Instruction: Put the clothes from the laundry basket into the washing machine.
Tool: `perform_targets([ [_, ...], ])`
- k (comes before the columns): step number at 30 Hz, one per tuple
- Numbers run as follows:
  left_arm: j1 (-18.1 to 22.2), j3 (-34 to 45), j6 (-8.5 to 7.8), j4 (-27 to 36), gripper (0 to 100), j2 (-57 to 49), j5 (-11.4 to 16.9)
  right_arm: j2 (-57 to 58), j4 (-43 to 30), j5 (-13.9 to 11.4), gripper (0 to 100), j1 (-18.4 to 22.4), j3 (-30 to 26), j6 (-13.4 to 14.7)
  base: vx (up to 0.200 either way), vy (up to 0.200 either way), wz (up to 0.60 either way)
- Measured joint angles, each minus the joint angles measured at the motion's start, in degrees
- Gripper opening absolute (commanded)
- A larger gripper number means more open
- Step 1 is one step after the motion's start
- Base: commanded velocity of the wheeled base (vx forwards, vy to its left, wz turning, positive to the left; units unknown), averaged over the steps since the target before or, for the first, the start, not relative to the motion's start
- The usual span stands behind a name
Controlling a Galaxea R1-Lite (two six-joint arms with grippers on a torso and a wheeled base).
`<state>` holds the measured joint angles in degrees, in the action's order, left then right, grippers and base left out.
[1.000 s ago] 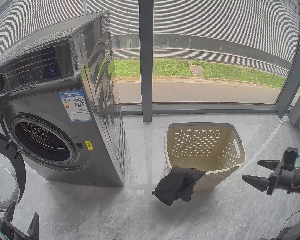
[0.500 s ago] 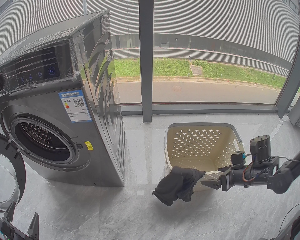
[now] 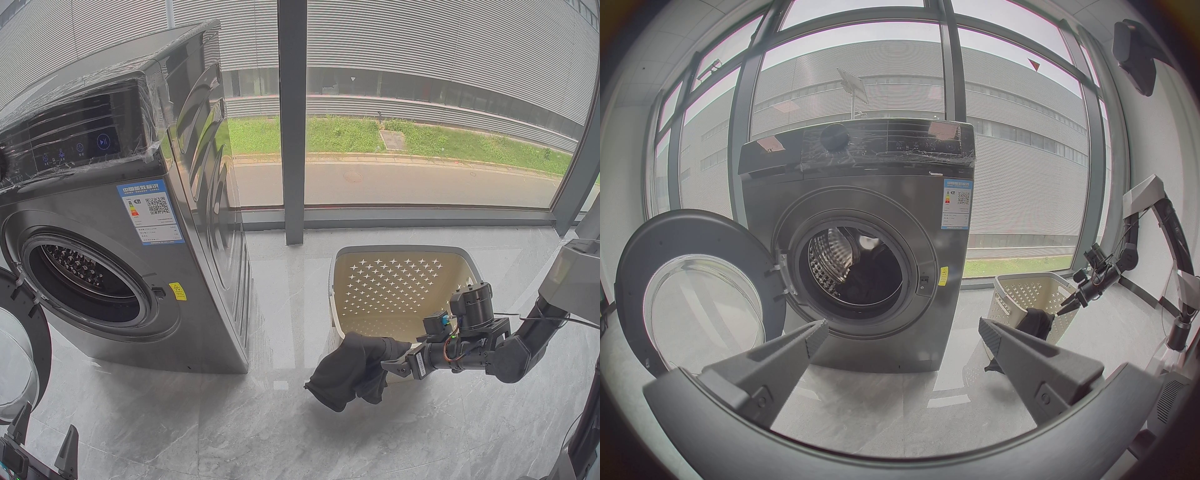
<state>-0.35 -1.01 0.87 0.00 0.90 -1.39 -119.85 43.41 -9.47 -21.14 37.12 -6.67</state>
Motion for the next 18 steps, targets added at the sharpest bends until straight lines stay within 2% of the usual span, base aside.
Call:
perform_targets([
  [3, 0.0, 0.0, 0.02, 0.0, 100, 0.0, 0.0, -1.8, 0.0, 1.2, 100, 0.2, 1.3, -3.6, 0.000, 0.000, 0.00],
  [5, 0.0, 0.0, 0.04, 0.0, 100, 0.0, 0.0, -3.0, 0.0, 2.5, 100, 0.3, 2.3, -5.0, 0.000, 0.000, 0.00],
  [9, 0.0, 0.0, 0.09, 0.0, 100, 0.0, 0.0, -5.3, 0.0, 3.3, 100, 0.4, 3.9, -5.4, 0.000, 0.000, 0.00],
  [18, 0.0, 0.0, 0.26, 0.0, 100, 0.0, 0.0, -9.2, 0.3, 2.8, 100, 0.2, 7.3, -5.4, 0.000, 0.000, 0.00],
])
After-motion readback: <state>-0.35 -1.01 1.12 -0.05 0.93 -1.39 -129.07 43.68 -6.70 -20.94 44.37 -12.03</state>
